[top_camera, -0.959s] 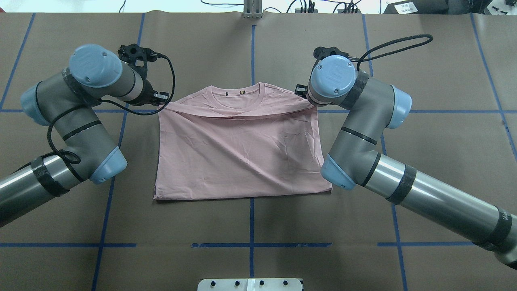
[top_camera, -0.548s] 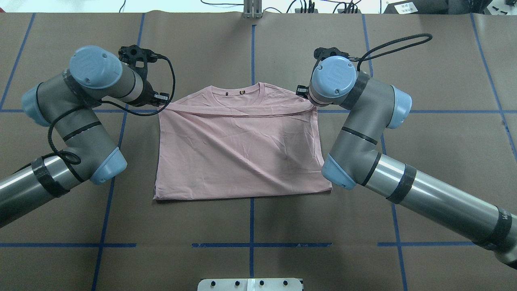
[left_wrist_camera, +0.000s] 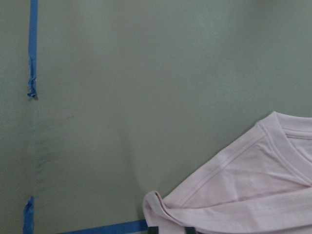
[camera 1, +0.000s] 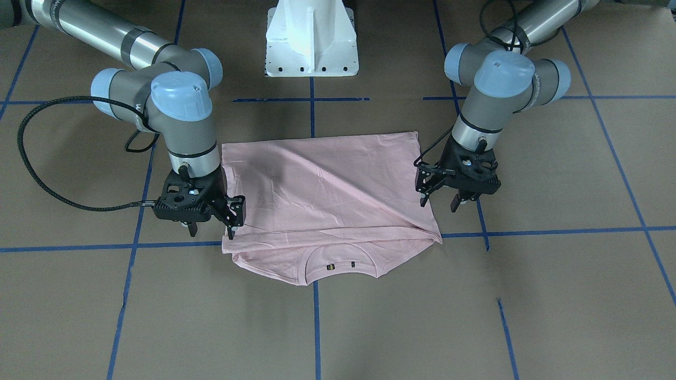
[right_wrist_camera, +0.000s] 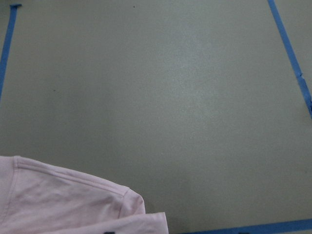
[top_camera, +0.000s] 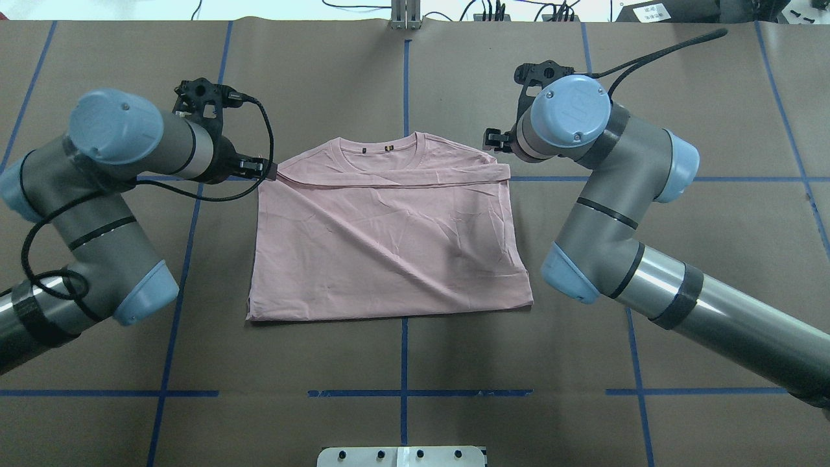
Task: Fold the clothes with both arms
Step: 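Lower the left gripper to the folded shirt's side edge while the right arm holds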
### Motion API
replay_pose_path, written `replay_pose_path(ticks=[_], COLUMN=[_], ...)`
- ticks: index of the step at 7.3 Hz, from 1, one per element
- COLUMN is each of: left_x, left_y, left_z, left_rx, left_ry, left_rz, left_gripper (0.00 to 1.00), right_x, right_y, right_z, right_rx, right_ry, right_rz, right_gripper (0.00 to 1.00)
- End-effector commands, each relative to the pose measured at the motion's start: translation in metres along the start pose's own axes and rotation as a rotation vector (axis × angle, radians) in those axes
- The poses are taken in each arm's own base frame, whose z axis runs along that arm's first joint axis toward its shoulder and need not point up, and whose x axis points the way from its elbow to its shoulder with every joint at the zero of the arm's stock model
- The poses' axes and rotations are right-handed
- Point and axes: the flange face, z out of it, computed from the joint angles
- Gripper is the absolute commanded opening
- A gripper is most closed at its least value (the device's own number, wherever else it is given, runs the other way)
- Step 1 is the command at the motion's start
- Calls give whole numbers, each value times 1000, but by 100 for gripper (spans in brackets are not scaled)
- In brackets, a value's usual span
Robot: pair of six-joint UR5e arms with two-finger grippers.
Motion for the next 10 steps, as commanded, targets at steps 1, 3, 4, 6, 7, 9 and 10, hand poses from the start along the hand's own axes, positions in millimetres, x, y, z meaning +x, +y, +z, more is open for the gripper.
replay_pose_path(ticks=[1, 3, 4, 6, 7, 9, 10], left_x=[31, 65, 57, 41, 40, 40, 41], left_y=[86, 148, 162, 182, 182, 184, 188], left_z=[-19, -15, -9, 1, 2, 4, 7], left_rx=[-26, -53, -68, -96, -90, -94, -102], left_ry=[52, 62, 40, 0, -7, -11, -13], left_rz=[-87, -194, -190, -182, -181, -181, -177], left_gripper=[100, 79, 74, 74, 74, 63, 61], right_x=[7, 7, 7, 7, 8, 12, 12], right_y=[3, 3, 3, 3, 3, 4, 5], right_z=[-11, -11, -11, -12, -11, -9, -8], right_rx=[-4, -4, -4, -2, -3, -3, -4], right_ry=[-19, -19, -19, -20, -19, -12, -11], right_rz=[-11, -10, -8, -4, -4, -3, -1], right_gripper=[100, 100, 100, 100, 100, 100, 100])
